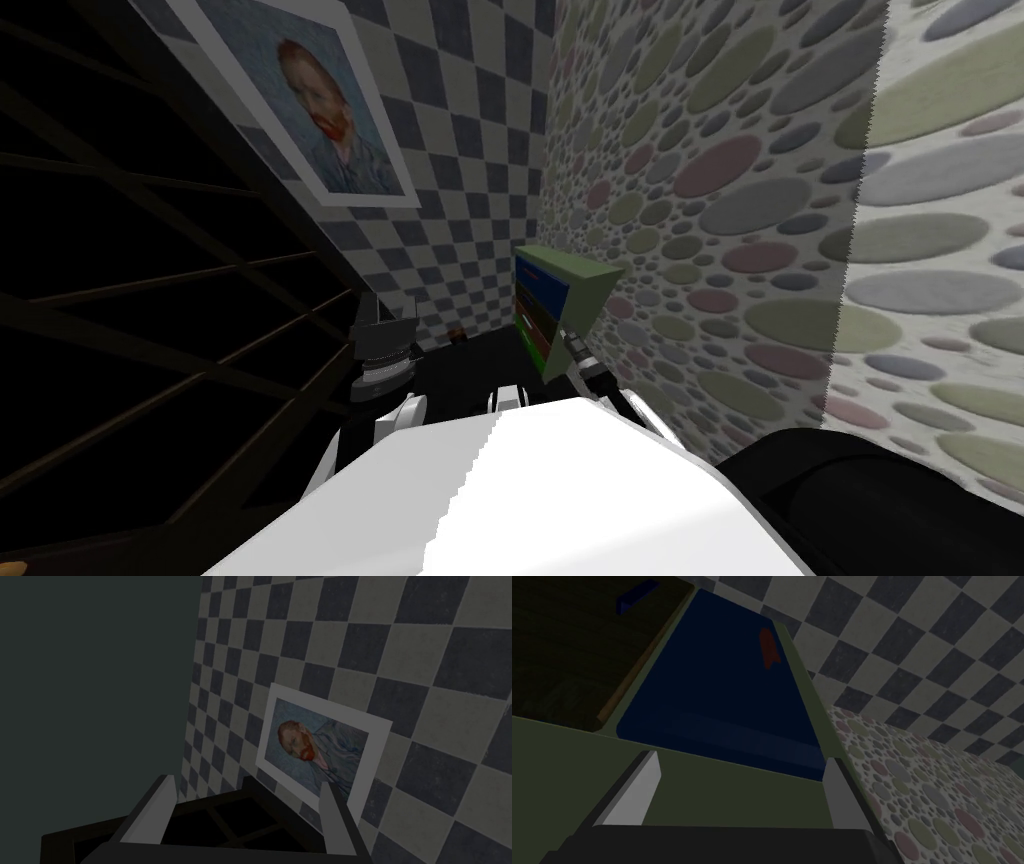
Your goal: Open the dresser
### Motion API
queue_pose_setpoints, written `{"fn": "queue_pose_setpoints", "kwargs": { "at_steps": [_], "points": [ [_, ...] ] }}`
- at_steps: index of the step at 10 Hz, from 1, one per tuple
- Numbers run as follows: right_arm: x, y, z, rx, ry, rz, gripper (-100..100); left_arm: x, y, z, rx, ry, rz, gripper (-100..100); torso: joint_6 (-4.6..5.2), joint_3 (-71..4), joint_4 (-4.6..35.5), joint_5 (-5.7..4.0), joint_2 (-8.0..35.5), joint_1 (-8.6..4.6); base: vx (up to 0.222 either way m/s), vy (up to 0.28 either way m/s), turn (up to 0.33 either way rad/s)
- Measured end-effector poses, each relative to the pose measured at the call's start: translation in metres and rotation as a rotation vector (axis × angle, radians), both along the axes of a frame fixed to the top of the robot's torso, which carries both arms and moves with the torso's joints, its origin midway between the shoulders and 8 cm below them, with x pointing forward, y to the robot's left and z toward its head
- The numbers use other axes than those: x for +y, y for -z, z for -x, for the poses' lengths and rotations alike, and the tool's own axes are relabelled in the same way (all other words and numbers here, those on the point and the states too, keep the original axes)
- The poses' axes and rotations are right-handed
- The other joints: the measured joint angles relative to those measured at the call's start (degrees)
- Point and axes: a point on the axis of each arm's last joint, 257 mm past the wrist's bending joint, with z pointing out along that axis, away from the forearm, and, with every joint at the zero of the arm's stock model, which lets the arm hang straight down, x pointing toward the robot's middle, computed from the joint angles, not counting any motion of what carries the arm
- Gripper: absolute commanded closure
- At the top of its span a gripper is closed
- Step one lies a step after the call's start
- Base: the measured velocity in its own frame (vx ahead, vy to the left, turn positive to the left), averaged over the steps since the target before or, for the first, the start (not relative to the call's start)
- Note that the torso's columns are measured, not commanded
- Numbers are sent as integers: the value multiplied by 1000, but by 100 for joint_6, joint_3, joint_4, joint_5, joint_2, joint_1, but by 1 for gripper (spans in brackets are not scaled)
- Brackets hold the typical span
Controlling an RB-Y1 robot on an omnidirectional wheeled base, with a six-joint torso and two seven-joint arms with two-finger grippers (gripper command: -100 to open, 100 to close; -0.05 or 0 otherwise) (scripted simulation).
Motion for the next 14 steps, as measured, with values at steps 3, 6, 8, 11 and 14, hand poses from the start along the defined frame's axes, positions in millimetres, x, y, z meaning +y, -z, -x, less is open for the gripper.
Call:
{"fn": "queue_pose_setpoints", "kwargs": {
  "at_steps": [3,6,8,11,14],
  "points": [
    [-18,60,8,158,11,71,-100,0,0,0,0,0,0,0,-1,10,5,0,15,6,79,154,82],
    [-48,103,29,308,27,146,-100,0,0,0,0,0,0,0,-2,-11,-5,5,-20,21,131,169,120],
    [-65,134,50,403,40,194,-100,0,0,0,0,0,0,0,-1,7,4,-2,13,-9,92,121,83],
    [-96,169,71,518,59,260,-100,0,0,0,0,0,0,0,0,9,4,1,14,1,94,127,100],
    [-139,210,96,658,91,346,-100,0,0,0,0,0,0,0,-3,3,2,4,4,18,92,146,79]
  ]
}}
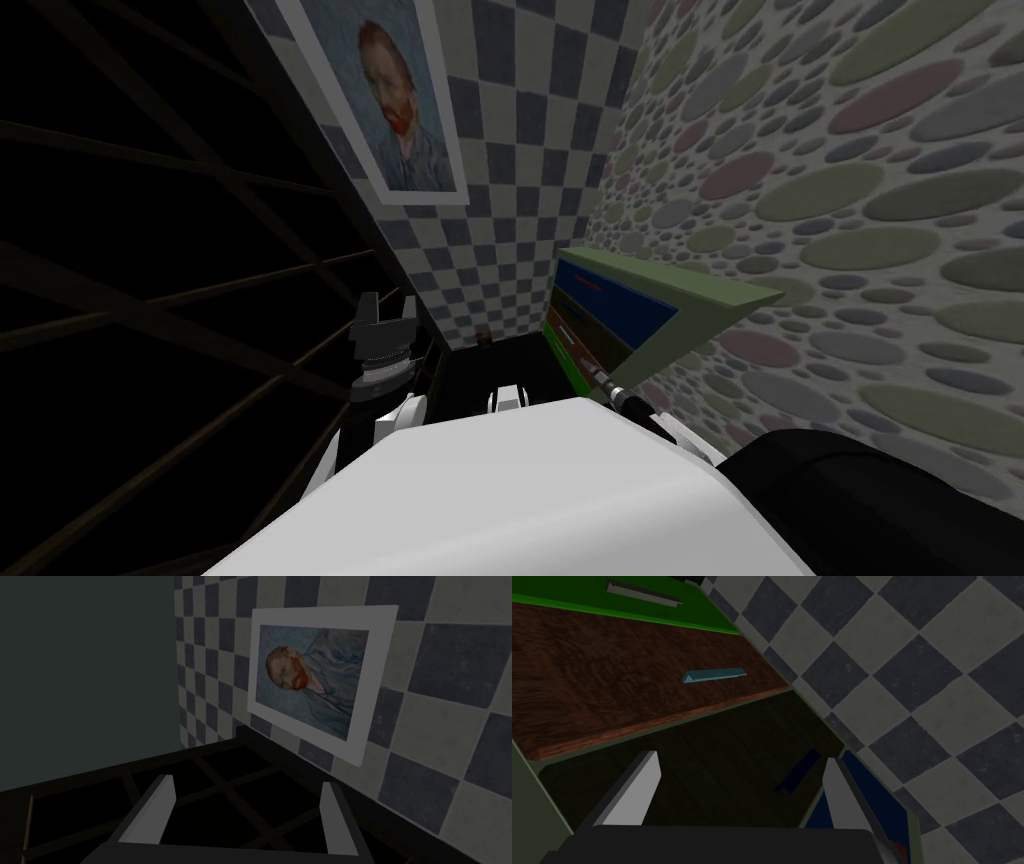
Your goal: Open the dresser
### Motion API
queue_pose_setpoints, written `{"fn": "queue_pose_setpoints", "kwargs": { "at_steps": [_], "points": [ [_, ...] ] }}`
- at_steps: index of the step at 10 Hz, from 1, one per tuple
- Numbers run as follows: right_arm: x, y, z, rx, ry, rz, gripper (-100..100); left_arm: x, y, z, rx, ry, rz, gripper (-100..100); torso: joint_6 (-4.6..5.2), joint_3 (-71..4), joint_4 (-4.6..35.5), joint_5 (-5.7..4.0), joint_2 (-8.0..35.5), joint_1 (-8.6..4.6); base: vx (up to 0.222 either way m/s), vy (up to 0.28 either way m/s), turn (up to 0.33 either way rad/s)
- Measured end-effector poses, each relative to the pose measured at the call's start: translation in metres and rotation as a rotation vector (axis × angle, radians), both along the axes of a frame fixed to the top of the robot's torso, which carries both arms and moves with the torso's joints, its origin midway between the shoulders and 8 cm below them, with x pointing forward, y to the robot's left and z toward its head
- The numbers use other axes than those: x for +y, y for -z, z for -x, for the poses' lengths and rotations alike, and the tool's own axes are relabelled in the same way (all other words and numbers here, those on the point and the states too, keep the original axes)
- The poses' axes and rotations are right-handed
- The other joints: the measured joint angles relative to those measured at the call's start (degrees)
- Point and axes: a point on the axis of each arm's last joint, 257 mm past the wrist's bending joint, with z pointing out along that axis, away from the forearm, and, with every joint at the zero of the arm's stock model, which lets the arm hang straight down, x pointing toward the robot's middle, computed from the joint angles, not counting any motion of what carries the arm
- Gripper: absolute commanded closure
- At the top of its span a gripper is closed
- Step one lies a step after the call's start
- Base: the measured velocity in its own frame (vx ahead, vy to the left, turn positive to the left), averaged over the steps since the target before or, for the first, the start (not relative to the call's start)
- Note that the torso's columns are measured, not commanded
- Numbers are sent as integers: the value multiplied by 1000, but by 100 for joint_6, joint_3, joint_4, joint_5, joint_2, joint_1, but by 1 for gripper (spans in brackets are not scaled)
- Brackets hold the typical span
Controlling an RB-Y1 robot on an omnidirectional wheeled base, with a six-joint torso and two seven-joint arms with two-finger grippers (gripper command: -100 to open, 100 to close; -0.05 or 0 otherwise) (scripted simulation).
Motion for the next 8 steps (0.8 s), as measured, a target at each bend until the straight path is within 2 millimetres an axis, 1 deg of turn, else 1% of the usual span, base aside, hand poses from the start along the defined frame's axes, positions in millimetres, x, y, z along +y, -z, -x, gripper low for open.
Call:
{"fn": "queue_pose_setpoints", "kwargs": {
  "at_steps": [1,2,3,5,6,7,8],
  "points": [
    [-12,8,14,38,12,22,-100,0,0,0,0,0,0,0,6,4,2,-1,11,-19,90,134,119],
    [-28,21,29,91,24,58,-100,0,0,0,0,0,0,0,1,5,2,-6,7,-21,186,199,199],
    [-52,31,47,160,43,105,-100,0,0,0,0,0,0,0,0,-13,-5,0,-21,-3,164,171,73],
    [-91,39,80,249,65,178,-100,0,0,0,0,0,0,0,2,3,1,-6,6,-25,122,119,77],
    [-102,44,94,284,77,204,-100,0,0,0,0,0,0,0,4,12,5,-9,20,-36,39,45,2],
    [-107,48,98,298,83,215,-100,0,0,0,0,0,0,0,4,21,9,-12,35,-45,81,83,127],
    [-127,50,109,338,90,251,-100,0,0,0,0,0,0,0,-1,8,4,-6,11,-21,81,89,73]
  ]
}}
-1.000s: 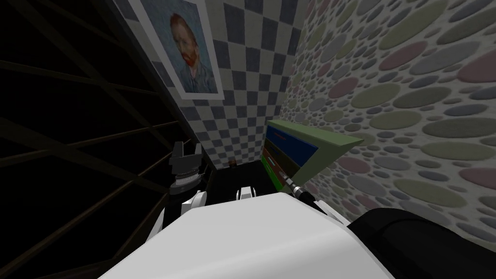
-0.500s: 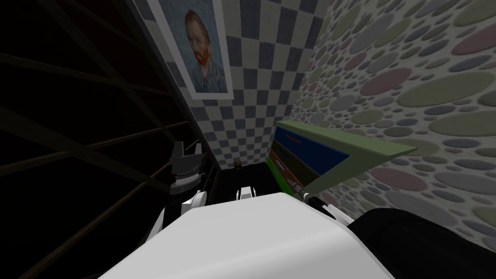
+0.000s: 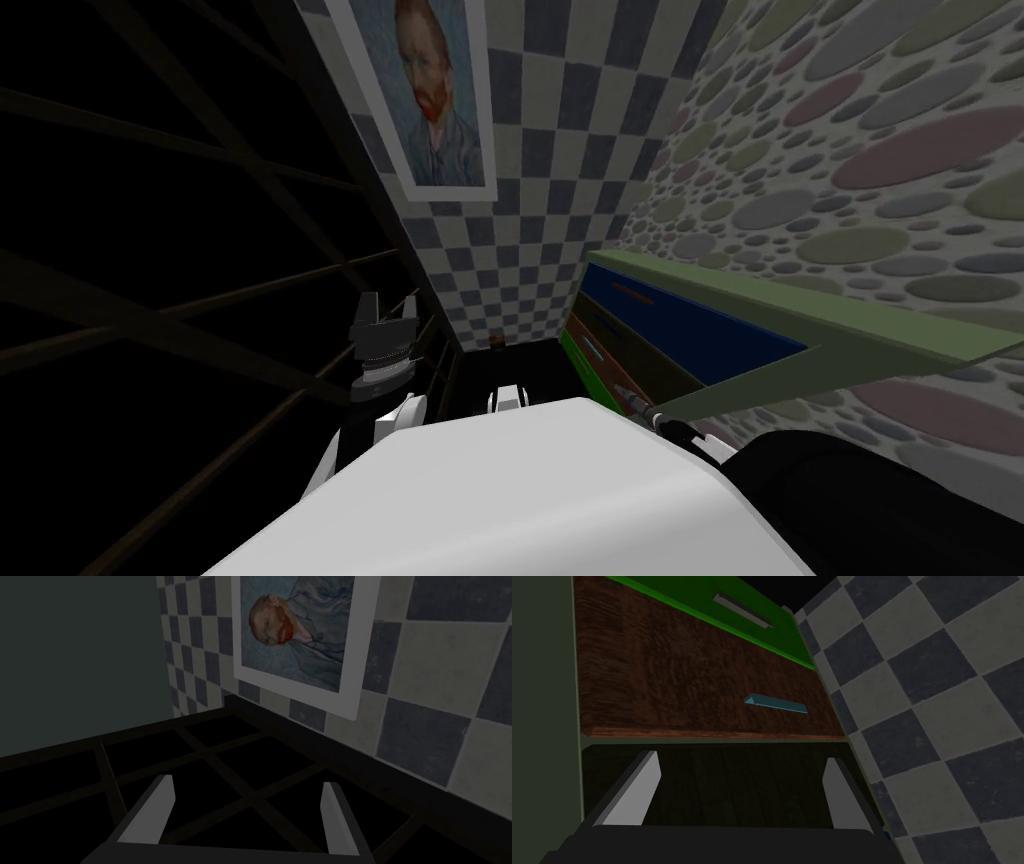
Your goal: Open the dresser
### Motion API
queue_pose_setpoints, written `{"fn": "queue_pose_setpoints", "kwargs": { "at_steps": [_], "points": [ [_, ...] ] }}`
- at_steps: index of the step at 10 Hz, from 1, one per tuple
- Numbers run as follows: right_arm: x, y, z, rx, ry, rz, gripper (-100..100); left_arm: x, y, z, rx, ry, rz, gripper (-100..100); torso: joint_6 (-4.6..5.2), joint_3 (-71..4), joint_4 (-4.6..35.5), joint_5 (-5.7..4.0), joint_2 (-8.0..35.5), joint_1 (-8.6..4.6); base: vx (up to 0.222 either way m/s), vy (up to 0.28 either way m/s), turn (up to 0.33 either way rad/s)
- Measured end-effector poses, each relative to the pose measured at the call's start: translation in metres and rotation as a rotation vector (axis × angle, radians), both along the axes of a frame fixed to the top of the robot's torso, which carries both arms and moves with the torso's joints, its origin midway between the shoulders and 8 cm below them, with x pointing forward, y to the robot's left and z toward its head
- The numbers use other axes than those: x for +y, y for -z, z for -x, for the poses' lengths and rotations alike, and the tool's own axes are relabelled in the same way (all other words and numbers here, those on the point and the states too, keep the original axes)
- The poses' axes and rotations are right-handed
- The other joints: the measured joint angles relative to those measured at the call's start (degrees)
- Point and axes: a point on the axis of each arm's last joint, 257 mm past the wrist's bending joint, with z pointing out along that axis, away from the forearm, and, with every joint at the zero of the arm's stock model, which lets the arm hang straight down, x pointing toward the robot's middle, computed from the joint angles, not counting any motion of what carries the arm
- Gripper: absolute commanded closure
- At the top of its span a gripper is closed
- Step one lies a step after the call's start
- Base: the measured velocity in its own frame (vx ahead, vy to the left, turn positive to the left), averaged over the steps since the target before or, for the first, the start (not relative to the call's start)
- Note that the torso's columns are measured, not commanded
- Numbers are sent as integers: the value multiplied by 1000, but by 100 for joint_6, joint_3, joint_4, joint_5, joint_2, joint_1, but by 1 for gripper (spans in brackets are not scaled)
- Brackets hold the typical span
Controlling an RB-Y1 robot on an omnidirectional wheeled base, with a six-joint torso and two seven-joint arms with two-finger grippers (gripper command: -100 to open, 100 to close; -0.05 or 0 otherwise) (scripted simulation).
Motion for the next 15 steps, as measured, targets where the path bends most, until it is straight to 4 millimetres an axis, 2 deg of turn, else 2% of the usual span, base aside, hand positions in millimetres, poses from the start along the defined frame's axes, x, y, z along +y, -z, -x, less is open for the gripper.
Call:
{"fn": "queue_pose_setpoints", "kwargs": {
  "at_steps": [2,3,4,5,7,9,11,14,15],
  "points": [
    [-37,4,27,79,28,69,-100,0,0,0,0,0,0,0,1,-14,-7,9,-19,27,142,164,148],
    [-66,3,51,141,47,128,-100,0,0,0,0,0,0,0,1,-27,-13,12,-41,32,166,142,61],
    [-84,-1,66,179,62,165,-100,0,0,0,0,0,0,0,5,-19,-10,5,-23,7,127,142,122],
    [-112,-9,82,226,77,217,-100,0,0,0,0,0,0,0,1,-5,-3,1,-2,-1,101,105,55],
    [-148,-15,114,302,107,296,-100,0,0,0,0,0,0,0,1,1,0,0,2,1,113,116,76],
    [-179,-31,143,373,137,377,-100,0,0,0,0,0,0,0,2,-10,-5,2,-15,9,125,104,80],
    [-198,-43,153,405,154,418,-100,0,0,0,0,0,0,0,6,6,2,-5,15,-19,48,44,58],
    [-245,-78,187,488,186,533,-100,0,0,0,0,0,0,0,2,-14,-7,6,-19,15,94,81,70],
    [-255,-87,196,510,198,563,-100,0,0,0,0,0,0,0,4,-13,-7,4,-16,7,106,85,112]
  ]
}}
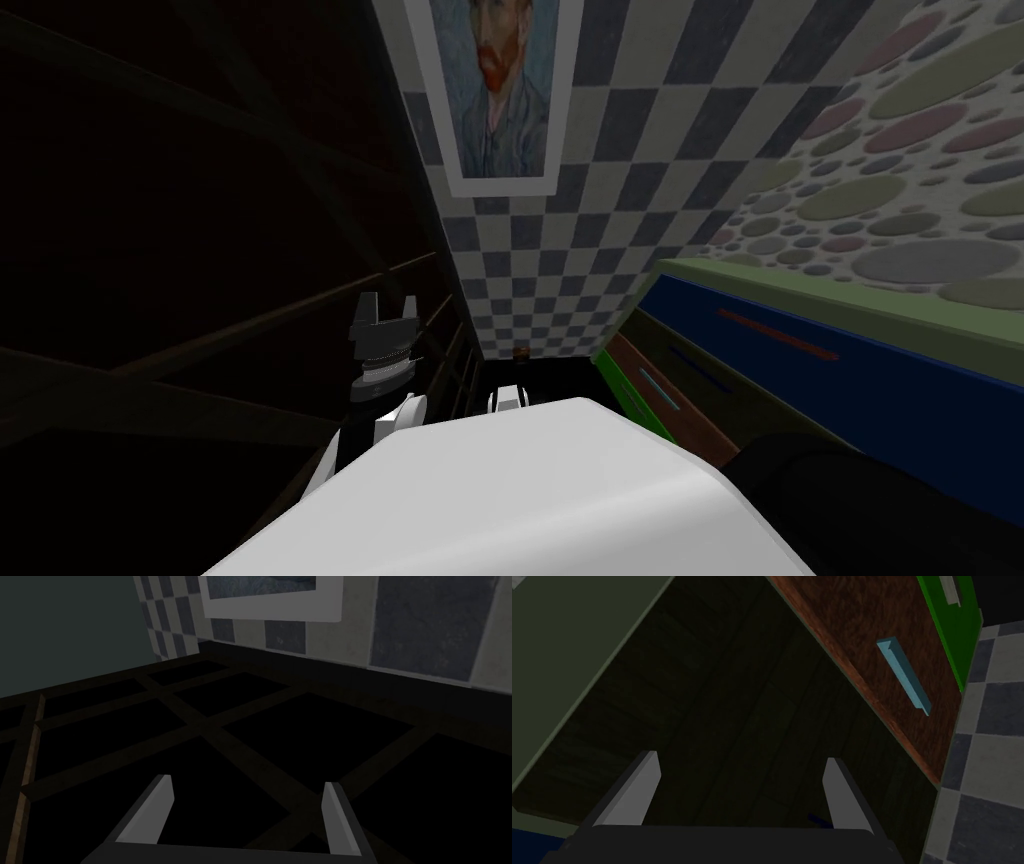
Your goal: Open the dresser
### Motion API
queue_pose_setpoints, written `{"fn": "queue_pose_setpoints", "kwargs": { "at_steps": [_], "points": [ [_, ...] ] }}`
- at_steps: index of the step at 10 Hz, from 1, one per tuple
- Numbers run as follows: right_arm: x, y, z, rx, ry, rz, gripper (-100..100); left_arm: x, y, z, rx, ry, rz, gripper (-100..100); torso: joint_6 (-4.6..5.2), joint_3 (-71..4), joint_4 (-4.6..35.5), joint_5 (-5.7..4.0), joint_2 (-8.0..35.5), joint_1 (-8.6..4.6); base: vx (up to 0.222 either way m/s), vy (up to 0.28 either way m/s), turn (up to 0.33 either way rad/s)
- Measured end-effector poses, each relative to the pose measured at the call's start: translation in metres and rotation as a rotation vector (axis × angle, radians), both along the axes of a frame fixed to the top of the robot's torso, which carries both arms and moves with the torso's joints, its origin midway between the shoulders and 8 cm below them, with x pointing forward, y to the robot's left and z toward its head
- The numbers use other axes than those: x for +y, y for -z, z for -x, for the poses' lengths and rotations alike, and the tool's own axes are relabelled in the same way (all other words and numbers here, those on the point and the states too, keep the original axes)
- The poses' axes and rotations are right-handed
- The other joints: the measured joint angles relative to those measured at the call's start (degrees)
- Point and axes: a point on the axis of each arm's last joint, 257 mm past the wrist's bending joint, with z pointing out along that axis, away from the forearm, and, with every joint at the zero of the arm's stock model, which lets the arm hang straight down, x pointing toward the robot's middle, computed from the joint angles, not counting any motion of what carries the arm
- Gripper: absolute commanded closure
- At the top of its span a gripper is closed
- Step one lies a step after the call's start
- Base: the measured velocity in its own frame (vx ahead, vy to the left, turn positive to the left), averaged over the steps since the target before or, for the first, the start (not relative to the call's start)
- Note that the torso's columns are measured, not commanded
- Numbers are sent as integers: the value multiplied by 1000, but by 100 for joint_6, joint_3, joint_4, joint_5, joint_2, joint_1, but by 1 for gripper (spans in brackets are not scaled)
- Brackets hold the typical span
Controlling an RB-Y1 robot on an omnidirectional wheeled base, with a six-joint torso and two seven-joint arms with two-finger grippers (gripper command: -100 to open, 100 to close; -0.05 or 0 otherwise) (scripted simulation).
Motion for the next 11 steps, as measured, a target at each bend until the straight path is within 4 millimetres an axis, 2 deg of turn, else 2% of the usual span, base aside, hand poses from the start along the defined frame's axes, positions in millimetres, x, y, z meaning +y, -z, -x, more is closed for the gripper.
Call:
{"fn": "queue_pose_setpoints", "kwargs": {
  "at_steps": [1,2,3,4,5,7,9,10,11],
  "points": [
    [-22,-13,13,33,16,49,-100,0,0,0,0,0,0,0,-4,2,1,-1,3,-4,41,33,59],
    [-32,-27,20,54,20,76,-100,0,0,0,0,0,0,0,2,13,7,-4,22,-13,67,56,-24],
    [-34,-33,19,59,24,87,-100,0,0,0,0,0,0,0,2,14,7,-5,18,-6,113,81,83],
    [-48,-50,31,88,34,130,-100,0,0,0,0,0,0,0,-3,2,1,1,0,5,91,85,180],
    [-66,-77,33,121,42,185,-100,0,0,0,0,0,0,0,-7,-2,-1,3,-4,9,131,102,40],
    [-92,-107,47,167,61,265,-100,0,0,0,0,0,0,0,-1,2,1,2,2,7,119,108,47],
    [-110,-134,61,206,77,333,-100,0,0,0,0,0,0,0,-1,13,6,-4,19,-11,86,68,55],
    [-114,-144,62,216,80,353,-100,0,0,0,0,0,0,0,1,15,7,-6,22,-18,78,31,53],
    [-118,-164,64,237,83,385,-100,0,0,0,0,0,0,0,-1,10,5,-4,15,-15,67,30,43]
  ]
}}
